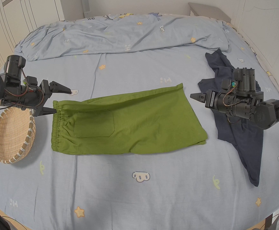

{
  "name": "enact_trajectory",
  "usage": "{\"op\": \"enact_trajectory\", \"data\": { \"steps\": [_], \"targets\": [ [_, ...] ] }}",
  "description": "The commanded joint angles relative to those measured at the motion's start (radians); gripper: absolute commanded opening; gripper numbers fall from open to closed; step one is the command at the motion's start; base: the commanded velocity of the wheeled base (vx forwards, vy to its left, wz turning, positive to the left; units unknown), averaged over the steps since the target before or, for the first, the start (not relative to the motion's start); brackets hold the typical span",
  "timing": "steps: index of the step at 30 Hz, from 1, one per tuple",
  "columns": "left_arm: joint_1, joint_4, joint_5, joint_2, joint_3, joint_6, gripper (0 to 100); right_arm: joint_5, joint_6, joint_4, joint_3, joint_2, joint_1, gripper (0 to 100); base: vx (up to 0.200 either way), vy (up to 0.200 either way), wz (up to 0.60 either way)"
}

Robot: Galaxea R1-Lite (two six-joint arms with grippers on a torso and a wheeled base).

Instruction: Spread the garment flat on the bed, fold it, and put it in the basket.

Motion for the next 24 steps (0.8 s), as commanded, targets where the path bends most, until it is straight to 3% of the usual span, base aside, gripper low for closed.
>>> {"op": "enact_trajectory", "data": {
  "steps": [1, 5, 14, 24],
  "targets": [
    [-0.07, -0.007, 0.023, 0.121, -0.031, 0.01, 100, 0.001, 0.002, -0.009, 0.017, -0.016, 0.006, 100, 0.0, 0.0, 0.0],
    [-0.083, -0.014, 0.059, 0.213, -0.088, 0.01, 100, 0.001, 0.004, -0.011, 0.02, -0.016, 0.009, 100, 0.0, 0.0, 0.0],
    [-0.08, -0.019, 0.064, 0.347, -0.26, -0.009, 100, -0.004, 0.004, -0.014, 0.02, -0.017, 0.009, 100, 0.0, 0.0, 0.0],
    [-0.014, -0.08, 0.081, 0.436, -0.43, -0.136, 100, -0.004, 0.004, -0.015, 0.028, -0.014, 0.009, 100, 0.0, 0.0, 0.0]
  ]
}}
